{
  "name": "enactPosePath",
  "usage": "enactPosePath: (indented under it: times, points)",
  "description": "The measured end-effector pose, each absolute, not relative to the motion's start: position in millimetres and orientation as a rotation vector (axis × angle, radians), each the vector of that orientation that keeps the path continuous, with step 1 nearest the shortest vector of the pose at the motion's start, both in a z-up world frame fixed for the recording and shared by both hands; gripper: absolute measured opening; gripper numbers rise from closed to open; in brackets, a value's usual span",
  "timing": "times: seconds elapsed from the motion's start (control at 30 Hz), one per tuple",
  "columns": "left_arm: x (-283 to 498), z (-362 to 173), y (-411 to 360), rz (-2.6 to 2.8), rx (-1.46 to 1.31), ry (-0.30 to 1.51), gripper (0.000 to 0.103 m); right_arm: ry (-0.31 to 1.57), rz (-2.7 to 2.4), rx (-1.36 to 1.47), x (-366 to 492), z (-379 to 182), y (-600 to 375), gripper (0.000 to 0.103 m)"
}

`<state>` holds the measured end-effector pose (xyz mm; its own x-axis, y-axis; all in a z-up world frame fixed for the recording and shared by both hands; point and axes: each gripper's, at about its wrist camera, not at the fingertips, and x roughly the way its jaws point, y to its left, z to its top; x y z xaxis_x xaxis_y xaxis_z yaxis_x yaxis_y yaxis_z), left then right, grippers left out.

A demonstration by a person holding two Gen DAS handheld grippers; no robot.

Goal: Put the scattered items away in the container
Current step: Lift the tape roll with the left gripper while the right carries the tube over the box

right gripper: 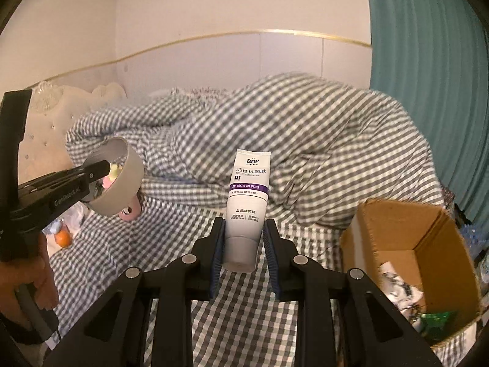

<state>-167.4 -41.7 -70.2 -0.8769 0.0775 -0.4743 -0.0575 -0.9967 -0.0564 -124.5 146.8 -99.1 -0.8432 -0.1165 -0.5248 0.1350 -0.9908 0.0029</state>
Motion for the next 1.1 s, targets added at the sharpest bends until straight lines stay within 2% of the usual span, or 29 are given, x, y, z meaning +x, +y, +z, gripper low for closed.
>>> enactPosePath:
  times: [0.5, 1.1]
  points:
    - [-75, -10, -28, 2.992, -0.568, -0.073, 0.009, 0.049, -2.977, 0.596, -35, -23, 165, 0.025]
    - [-22, 13, 12, 2.934, -0.482, -0.057, 0.009, 0.032, -3.050, 0.492, 35, 8, 198, 0.025]
